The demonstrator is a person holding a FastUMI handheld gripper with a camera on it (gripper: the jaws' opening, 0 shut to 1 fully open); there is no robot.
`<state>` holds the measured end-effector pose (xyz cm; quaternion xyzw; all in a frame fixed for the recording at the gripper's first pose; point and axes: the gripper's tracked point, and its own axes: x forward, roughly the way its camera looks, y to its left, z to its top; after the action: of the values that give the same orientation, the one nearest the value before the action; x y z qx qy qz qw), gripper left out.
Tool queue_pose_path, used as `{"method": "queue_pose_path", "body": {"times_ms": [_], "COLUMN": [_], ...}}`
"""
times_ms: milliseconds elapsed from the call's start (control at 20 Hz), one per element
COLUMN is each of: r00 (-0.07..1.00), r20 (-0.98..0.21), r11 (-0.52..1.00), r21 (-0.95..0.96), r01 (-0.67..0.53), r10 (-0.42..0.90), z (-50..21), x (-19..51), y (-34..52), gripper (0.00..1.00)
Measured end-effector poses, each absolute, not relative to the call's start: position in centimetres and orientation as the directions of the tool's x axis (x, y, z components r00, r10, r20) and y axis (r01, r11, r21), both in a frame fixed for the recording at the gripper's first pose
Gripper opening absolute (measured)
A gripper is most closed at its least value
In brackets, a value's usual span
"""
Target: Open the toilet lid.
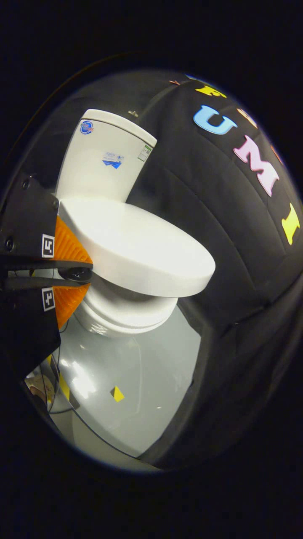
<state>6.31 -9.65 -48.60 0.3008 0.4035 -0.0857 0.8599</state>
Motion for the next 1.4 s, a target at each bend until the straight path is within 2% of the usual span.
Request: {"method": "queue_pose_path", "body": {"times_ms": [250, 700, 1100, 1400], "r00": [0.694, 0.755, 0.805, 0.839], "r20": [-0.719, -0.655, -0.593, -0.532], "r11": [0.903, 0.972, 0.991, 0.988], "r21": [0.311, 0.147, 0.113, 0.15], "r01": [0.296, 0.182, 0.068, -0.038], "r10": [0.02, -0.042, 0.013, 0.113], "z": [-43.3, -37.3, -33.0, -31.0], "x": [7.6, 8.7, 9.9, 10.5], "y": [-7.2, -1.6, 5.1, 10.9], "gripper": [0.11, 0.11, 0.11, 0.11]}}
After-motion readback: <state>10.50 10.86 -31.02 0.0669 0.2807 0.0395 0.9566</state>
